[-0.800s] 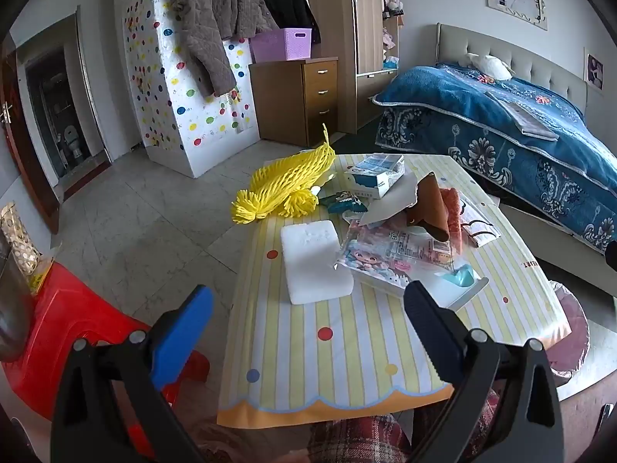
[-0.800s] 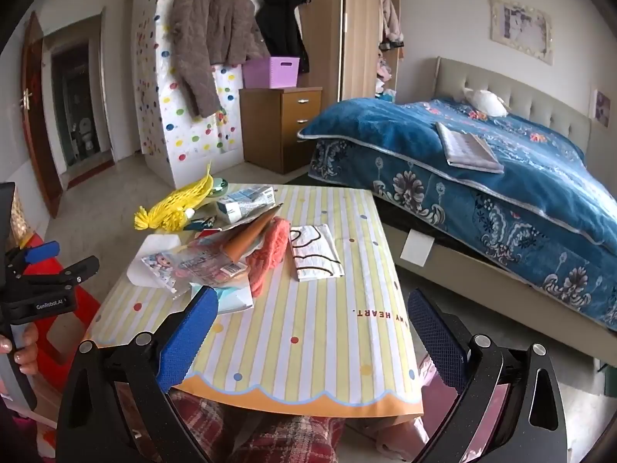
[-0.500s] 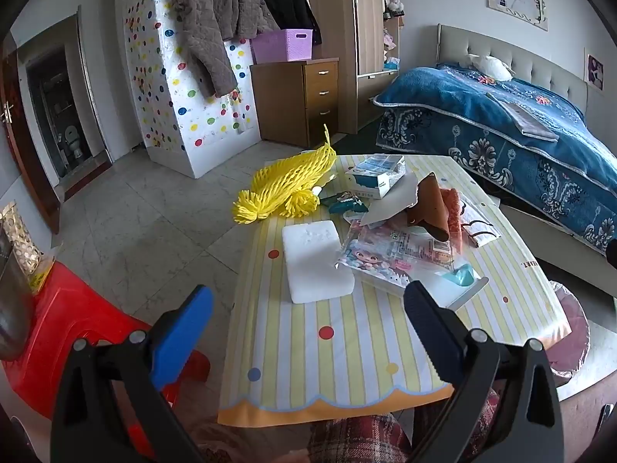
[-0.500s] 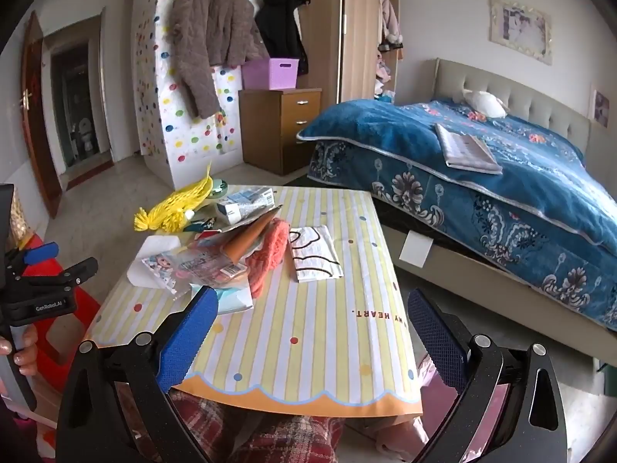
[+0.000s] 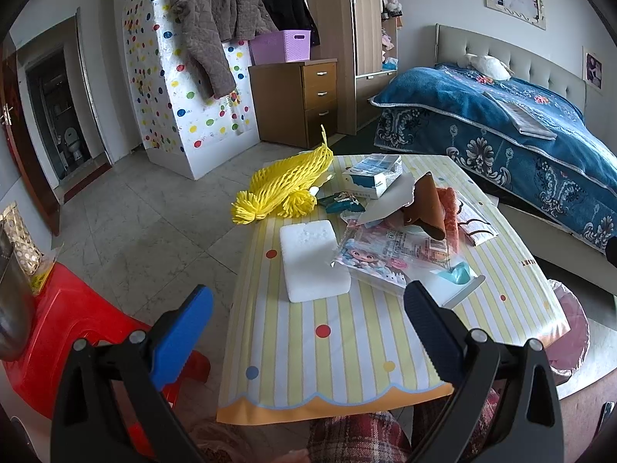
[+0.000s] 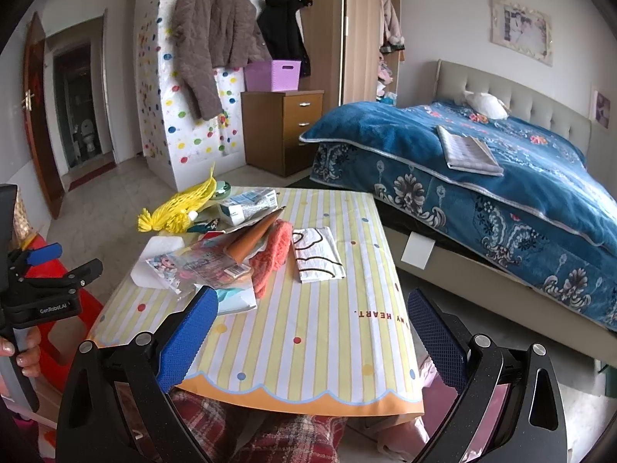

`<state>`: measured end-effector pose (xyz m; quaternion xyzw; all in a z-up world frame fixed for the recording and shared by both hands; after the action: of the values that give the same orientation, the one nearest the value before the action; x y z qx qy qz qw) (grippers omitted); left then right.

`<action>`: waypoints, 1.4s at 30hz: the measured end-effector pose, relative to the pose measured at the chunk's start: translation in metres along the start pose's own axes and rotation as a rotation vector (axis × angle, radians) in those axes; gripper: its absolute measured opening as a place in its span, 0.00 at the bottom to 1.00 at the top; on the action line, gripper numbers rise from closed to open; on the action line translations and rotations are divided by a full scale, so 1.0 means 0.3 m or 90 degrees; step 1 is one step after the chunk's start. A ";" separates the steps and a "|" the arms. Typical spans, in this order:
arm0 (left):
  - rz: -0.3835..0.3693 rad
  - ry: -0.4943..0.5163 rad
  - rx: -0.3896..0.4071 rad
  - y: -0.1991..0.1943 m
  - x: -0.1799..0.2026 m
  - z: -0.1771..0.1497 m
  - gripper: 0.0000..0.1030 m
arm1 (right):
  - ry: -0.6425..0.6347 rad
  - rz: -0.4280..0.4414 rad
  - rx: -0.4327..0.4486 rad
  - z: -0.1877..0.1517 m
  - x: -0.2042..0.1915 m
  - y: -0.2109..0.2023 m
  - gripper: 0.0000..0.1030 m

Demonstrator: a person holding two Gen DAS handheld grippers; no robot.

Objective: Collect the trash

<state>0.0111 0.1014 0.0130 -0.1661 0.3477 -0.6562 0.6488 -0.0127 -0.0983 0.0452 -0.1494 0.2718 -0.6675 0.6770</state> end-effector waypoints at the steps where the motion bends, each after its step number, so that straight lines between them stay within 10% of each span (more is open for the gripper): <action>1: 0.000 0.000 0.000 0.000 -0.001 0.000 0.94 | 0.000 0.000 0.001 -0.002 0.001 0.001 0.95; 42: 0.017 -0.009 -0.044 0.116 -0.044 -0.083 0.94 | -0.011 0.024 -0.056 -0.104 -0.002 0.147 0.95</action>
<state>0.0213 0.1233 -0.0248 -0.1883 0.3677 -0.6337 0.6540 0.0059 -0.0897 -0.0047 -0.1796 0.2978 -0.6409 0.6843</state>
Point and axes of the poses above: each gripper's, at about its wrist camera, not at the fingertips, and y roughly the way its jaws point, x to its right, z to its top, the point moved 1 cm from there along y, roughly the way its jaws point, and after that the axes turned 12 degrees about y, right-handed, at the moved point
